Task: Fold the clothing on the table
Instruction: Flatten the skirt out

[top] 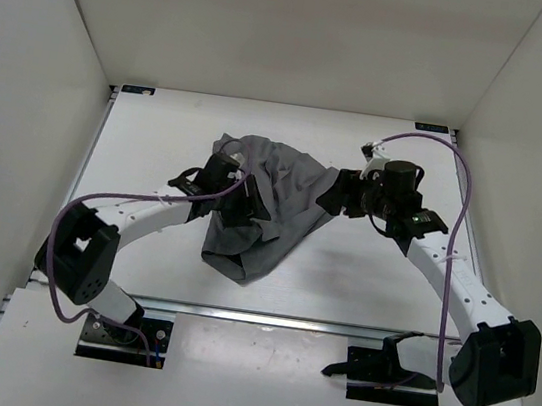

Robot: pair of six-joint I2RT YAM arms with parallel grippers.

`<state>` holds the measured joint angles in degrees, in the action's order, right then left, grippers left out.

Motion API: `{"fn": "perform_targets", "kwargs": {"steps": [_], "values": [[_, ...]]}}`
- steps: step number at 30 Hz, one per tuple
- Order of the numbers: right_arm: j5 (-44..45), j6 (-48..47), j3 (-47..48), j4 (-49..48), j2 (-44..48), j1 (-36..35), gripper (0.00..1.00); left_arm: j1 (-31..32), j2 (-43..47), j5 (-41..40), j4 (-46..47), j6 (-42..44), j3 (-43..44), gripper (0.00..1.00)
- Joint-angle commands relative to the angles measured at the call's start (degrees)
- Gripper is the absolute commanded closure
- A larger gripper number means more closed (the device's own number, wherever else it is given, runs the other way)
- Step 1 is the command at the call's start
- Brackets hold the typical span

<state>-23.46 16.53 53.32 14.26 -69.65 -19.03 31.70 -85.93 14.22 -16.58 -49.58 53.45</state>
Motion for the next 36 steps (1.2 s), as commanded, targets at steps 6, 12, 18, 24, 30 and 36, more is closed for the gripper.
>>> {"fn": "perform_targets", "kwargs": {"steps": [6,12,18,24,30,36], "values": [[0.6,-1.3,0.2,-2.2,3.6,0.1,0.39,1.7,-3.1,0.5,0.9,-1.7,2.4,0.32],[-0.2,-1.4,-0.2,-2.6,3.7,0.1,0.39,0.6,-2.5,0.7,0.0,-1.5,-0.3,0.31],[-0.1,-1.4,-0.9,-3.0,5.6,0.7,0.38,1.4,-7.8,1.1,-1.5,-1.3,1.7,0.28],[0.3,-1.4,-1.5,-3.2,6.6,0.6,0.38,2.0,-11.2,0.6,-2.7,-0.1,3.6,0.72],[-1.0,-0.8,-2.8,-4.0,6.1,0.2,0.39,0.7,-7.2,2.7,-1.3,-0.8,3.1,1.00],[-8.7,7.3,-13.8,-11.1,4.0,-3.0,0.57,-2.7,5.5,2.2,-1.3,-1.6,3.2,1.00]]}}
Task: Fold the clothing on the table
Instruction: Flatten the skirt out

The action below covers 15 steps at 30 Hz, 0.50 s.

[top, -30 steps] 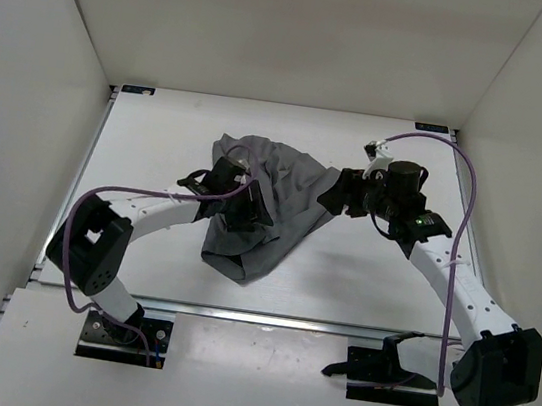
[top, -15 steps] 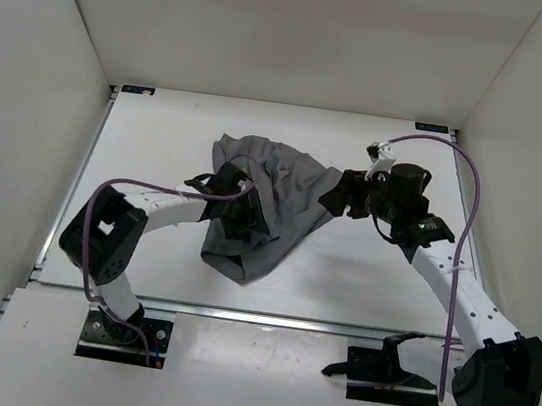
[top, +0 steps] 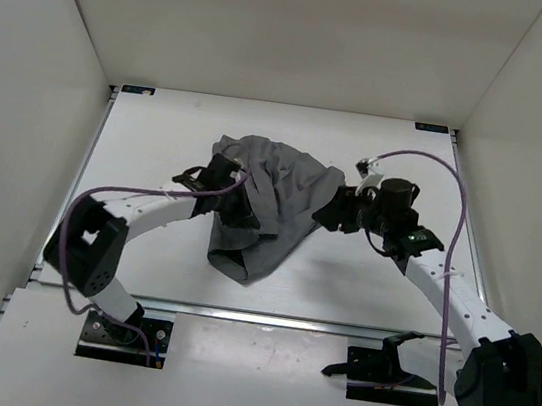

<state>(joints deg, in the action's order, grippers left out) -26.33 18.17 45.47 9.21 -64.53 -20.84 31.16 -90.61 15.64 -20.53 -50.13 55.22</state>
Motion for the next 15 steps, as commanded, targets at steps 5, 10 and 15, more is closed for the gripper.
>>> {"fn": "perform_targets", "kwargs": {"steps": [5,10,15], "values": [[-11.3,17.8,-14.8,-18.7,-2.8,-7.0,0.59,-5.7,20.0,2.8,4.2,-3.5,-0.5,1.00],[-12.0,35.0,-22.4,-35.9,-4.0,-11.7,0.55,-8.5,27.0,6.7,7.4,-6.2,-5.1,1.00],[-8.7,43.6,-25.7,-41.6,-8.3,-16.3,0.56,-11.6,32.0,9.0,8.8,-6.7,-7.7,1.00]]}}
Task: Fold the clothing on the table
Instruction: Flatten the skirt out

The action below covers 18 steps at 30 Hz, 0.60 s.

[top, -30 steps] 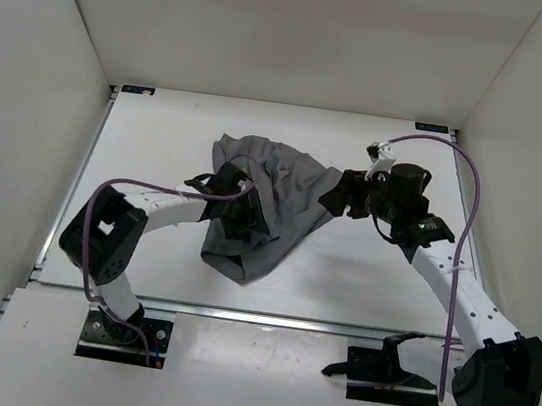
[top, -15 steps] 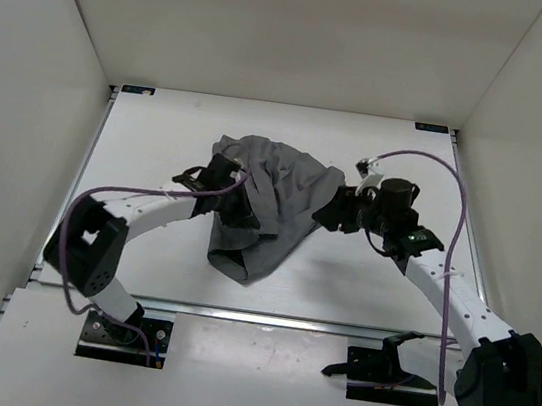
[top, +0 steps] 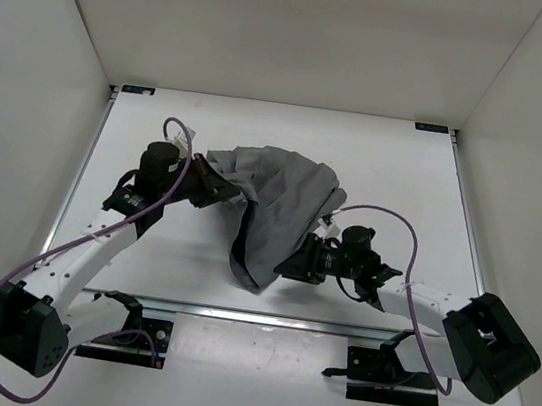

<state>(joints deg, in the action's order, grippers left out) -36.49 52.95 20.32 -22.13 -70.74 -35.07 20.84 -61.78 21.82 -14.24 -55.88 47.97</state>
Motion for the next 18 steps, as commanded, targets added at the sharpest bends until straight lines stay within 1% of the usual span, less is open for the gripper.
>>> {"fn": "perform_targets", "kwargs": {"steps": [1,2,5,7,8,10,12,18], "values": [[3.0,9.5,-1.1,-10.3,-3.5,-3.2,0.55,-1.3,3.5,2.8,2.7,-0.7,-0.2,1.00],[3.7,11.2,-1.1,-12.3,-4.1,-4.4,0.56,-1.4,4.5,3.0,3.3,-1.5,-1.1,1.00],[6.2,13.6,-1.6,-12.7,-7.2,-6.3,0.55,-2.0,6.2,4.1,4.8,-2.6,-3.8,1.00],[8.4,14.3,-0.9,-9.8,-7.5,-7.8,0.52,-2.1,7.1,4.5,4.1,-2.2,-4.1,1.00],[9.3,14.4,-1.0,-8.4,-7.4,-8.2,0.48,-2.6,7.6,4.6,4.0,-1.9,-4.4,1.00],[11.4,15.4,-1.6,-7.4,-7.2,-8.7,0.49,-2.7,8.5,4.8,4.0,-2.0,-5.4,1.00],[12.3,15.7,-2.7,-6.6,-7.3,-8.5,0.47,-3.3,9.8,5.2,4.9,-2.7,-7.0,1.00],[13.3,14.5,0.2,-2.8,-10.7,-10.2,0.42,-3.5,11.8,5.9,5.1,-3.0,-8.4,1.00]]}}
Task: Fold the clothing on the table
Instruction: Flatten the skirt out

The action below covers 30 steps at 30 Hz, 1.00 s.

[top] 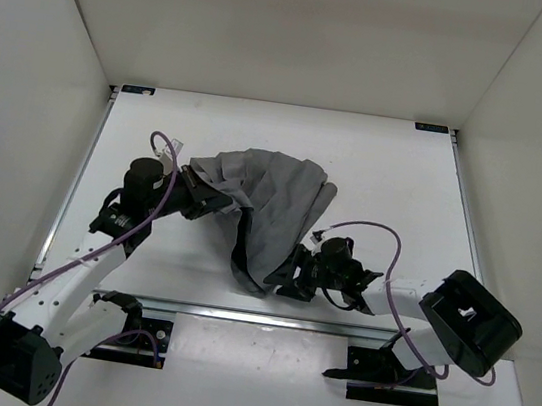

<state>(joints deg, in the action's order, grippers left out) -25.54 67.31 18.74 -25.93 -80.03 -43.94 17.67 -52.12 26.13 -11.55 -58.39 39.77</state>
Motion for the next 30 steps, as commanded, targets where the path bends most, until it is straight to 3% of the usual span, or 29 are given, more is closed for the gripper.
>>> {"fn": "perform_targets", "kwargs": {"steps": [1,5,7,10,12,15,19,20,23,27,30], "values": [[1.9,0.0,1.9,0.5,-2.3,-1.7,0.41,-0.4,2.5,2.0,2.3,-0.4,-0.7,1.00],[2.0,0.0,3.4,0.7,-5.8,-2.3,0.43,-0.9,3.8,1.7,3.1,-1.2,-2.0,1.00],[1.5,-0.1,3.8,0.3,-6.7,-2.4,0.50,-1.7,4.3,2.1,3.4,-1.2,-2.6,1.00],[0.1,0.4,2.3,-2.4,-7.7,-1.5,0.99,-2.5,5.0,2.8,2.2,-0.5,-3.2,1.00],[0.0,0.4,1.9,-2.1,-5.2,-0.5,1.00,-3.3,5.3,3.5,0.8,0.6,-2.9,1.00],[2.9,-7.4,3.5,8.9,4.3,2.1,0.99,-5.9,6.5,3.5,-2.1,3.6,-1.9,1.00],[0.7,-25.6,11.4,22.3,17.7,16.8,1.00,-9.2,2.7,-0.1,-1.8,13.1,1.4,1.00],[-0.1,-29.9,16.0,25.1,18.4,21.9,1.00,-9.3,-0.8,0.4,-0.9,15.7,4.6,1.00],[-16.1,-35.4,32.3,28.9,13.3,35.5,1.00,-10.5,-11.6,8.0,4.2,15.7,15.6,1.00],[-17.7,-42.2,55.7,38.6,8.2,37.8,1.00,-9.9,-17.8,7.1,4.5,13.0,32.9,1.00],[-19.6,-41.5,59.6,39.2,9.4,39.3,1.00,-12.4,-17.4,9.7,6.5,9.3,36.6,1.00]]}}
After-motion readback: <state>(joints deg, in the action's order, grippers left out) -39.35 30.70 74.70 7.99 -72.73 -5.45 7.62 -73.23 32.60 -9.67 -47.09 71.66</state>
